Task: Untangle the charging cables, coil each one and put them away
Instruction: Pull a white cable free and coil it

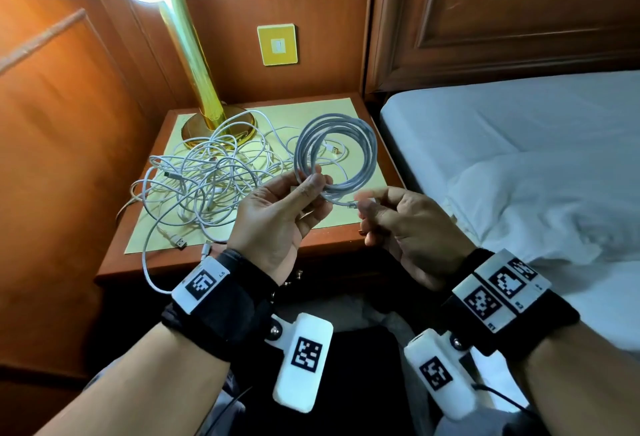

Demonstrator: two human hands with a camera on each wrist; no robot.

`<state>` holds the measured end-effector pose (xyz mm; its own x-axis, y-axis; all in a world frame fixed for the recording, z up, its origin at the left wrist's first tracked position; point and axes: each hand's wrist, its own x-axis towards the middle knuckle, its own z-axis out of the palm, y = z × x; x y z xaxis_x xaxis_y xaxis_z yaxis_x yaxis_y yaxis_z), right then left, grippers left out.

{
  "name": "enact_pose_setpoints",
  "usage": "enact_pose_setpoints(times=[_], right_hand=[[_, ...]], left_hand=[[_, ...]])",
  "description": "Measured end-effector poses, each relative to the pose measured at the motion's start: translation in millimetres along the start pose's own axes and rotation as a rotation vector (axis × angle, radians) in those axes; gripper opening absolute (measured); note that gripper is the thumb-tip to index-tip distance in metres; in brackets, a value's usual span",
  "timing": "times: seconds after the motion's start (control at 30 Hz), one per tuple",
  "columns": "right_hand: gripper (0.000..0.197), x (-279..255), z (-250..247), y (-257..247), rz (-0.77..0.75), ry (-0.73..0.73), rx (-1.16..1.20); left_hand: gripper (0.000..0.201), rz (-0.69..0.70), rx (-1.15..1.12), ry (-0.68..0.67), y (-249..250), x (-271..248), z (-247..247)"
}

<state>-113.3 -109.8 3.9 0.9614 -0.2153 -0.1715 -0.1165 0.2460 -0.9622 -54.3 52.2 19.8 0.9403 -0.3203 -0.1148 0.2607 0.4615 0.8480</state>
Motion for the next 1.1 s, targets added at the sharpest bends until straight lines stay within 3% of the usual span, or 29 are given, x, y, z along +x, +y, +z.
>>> enact_pose_setpoints(times=[0.2, 0.37, 0.57, 0.67, 0.8, 0.97, 1.03, 1.1], right_hand=[[0.032, 5.2, -3.6, -0.5, 0.070, 0.069, 0.241], [0.033, 3.6, -4.1, -1.7, 0.070, 0.058, 0.318], [0.031, -4.0, -4.4, -10.1, 0.091, -0.043, 0.360], [0.030, -4.4, -4.2, -11.1, 0.109, -0.075, 0.502], [0.041, -2.6, -0.3, -5.0, 0.025, -0.082, 0.336], [0.052, -3.1, 0.1, -3.3, -0.039, -0.077, 0.224], [0.042, -2.6, 0.8, -0.4, -0.077, -0.007, 0.181], [0.019, -1.5, 1.7, 2.8, -0.105, 0.068, 0.158]], left_hand=[[0.028, -0.076, 0.087, -0.085, -0.7, 0.4, 0.9], [0.024, -0.101, 0.145, -0.122, -3.4, -1.5, 2.6], [0.026, -0.059, 0.183, -0.016, -6.6, 0.7, 1.2], [0.021, -0.035, 0.209, 0.026, -9.6, 0.8, 2.9], [0.009, 0.001, 0.247, 0.089, -13.6, 1.4, 4.8], [0.008, 0.085, 0.304, 0.131, -12.7, 2.2, 5.5], [0.007, 0.127, 0.361, 0.108, -13.4, 0.8, 6.8], [0.008, 0.155, 0.398, 0.084, -15.7, -0.2, 7.6]])
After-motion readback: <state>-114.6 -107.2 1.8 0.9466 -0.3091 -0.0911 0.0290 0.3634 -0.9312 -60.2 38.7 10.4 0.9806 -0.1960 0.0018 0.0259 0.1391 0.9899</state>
